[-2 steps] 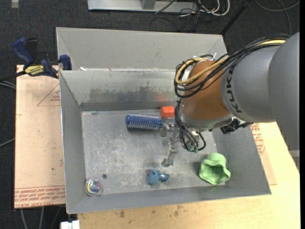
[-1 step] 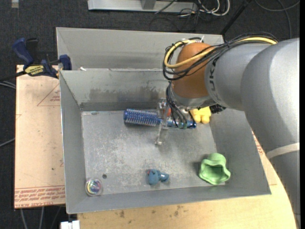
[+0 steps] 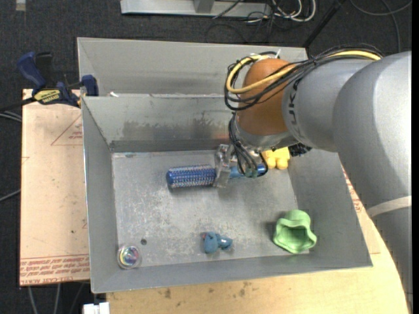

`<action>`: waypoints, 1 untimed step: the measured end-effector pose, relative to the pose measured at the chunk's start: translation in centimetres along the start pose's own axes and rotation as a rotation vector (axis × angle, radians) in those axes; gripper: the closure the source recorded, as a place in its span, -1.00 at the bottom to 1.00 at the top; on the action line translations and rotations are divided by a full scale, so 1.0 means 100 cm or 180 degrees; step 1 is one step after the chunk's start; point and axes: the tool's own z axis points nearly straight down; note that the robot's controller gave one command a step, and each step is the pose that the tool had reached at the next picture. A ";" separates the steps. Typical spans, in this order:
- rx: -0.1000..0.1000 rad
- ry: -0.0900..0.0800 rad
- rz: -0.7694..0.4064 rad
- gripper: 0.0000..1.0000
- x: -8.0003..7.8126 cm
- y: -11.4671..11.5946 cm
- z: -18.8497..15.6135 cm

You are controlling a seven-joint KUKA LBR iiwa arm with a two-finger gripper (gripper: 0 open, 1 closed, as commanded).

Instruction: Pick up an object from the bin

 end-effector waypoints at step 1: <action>-0.0006 -0.0001 0.0143 1.00 0.038 0.005 -0.134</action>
Offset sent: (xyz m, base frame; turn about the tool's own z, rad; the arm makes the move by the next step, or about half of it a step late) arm -0.0398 0.0101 0.1281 0.0473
